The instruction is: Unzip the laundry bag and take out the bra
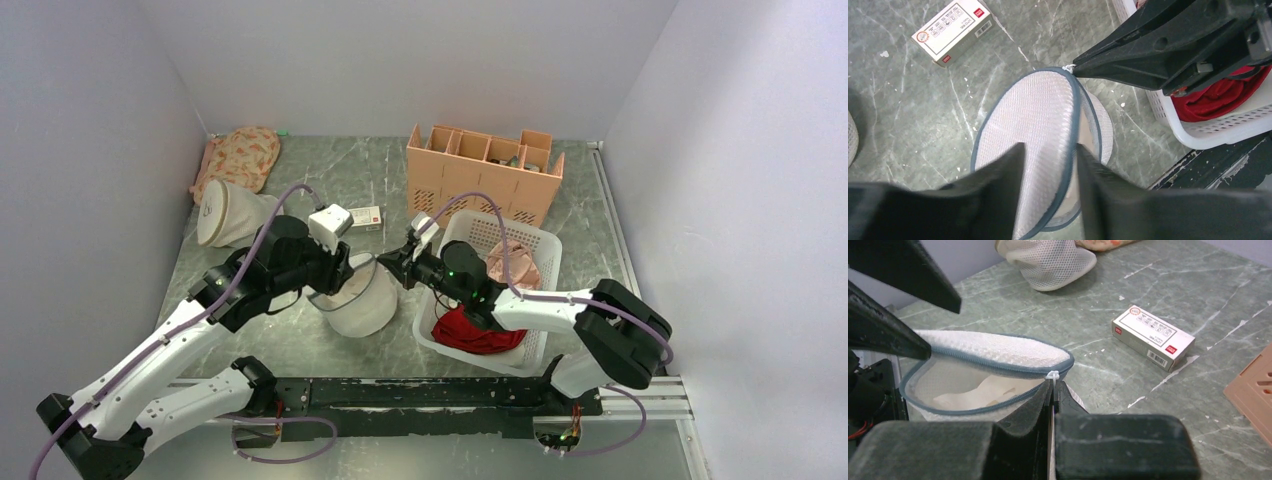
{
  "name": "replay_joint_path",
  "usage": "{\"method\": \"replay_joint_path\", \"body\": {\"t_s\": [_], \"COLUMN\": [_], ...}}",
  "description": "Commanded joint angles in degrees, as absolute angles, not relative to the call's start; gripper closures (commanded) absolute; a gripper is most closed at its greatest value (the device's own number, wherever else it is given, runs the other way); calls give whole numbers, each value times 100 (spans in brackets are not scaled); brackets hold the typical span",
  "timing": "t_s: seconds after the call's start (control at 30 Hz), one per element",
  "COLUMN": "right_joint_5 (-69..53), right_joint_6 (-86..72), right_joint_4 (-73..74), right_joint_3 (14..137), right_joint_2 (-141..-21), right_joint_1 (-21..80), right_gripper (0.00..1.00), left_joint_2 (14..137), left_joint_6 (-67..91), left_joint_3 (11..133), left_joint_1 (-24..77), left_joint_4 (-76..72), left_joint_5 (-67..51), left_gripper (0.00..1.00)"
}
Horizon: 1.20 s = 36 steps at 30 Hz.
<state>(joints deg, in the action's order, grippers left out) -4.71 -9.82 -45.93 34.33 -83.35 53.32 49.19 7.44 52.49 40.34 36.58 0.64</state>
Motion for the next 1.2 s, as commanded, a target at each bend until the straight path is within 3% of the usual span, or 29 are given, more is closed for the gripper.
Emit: {"method": "replay_joint_path", "body": {"t_s": [0.0,0.07,0.13,0.23,0.37,0.5,0.8,0.9,1.0,1.17], "right_joint_5": [-556,-539,-539,-569,-551,-534,-540,-536,-517,-357], "right_joint_6": [-899,-892,-887,-894,-888,-879,-944,-940,-949,-999], "right_joint_4": [-4783,-4818,-4772,-4758,-4771,-4756,-4737,-4744,-4750,-4729], "right_joint_3": [3371,3317,3322,3308,3270,3255,3275,3262,3266,3304], "right_joint_2": [-7975,-7902,-7871,-7820,-7771,-7768,-7784,-7776,-7832,-7963], "right_joint_1": [5317,5326,5329,5355,5416,5441,5458,5459,5467,5461], "right_gripper": [100,100,100,100,100,100,100,100,100,100], "left_joint_2": [5084,5349,5675,5974,6100,6083,6262,6332,6420,6537], "left_joint_6": [1258,1441,1630,1822,2219,2425,2559,2498,2323,1752], "left_joint_3": [5679,5906,6136,6334,6171,5946,5770,5741,5854,6258], "left_joint_1": [4059,4055,4054,4059,4056,4058,4060,4059,4058,4063], "left_joint_4": [3463,3633,3835,3896,3585,3570,3405,3365,3463,3932], "left_joint_5": [-54,8,98,26,-105,-50,-194,-38,101,359], "left_gripper": [35,30,19,18,19,29,29,40,64,91]}}
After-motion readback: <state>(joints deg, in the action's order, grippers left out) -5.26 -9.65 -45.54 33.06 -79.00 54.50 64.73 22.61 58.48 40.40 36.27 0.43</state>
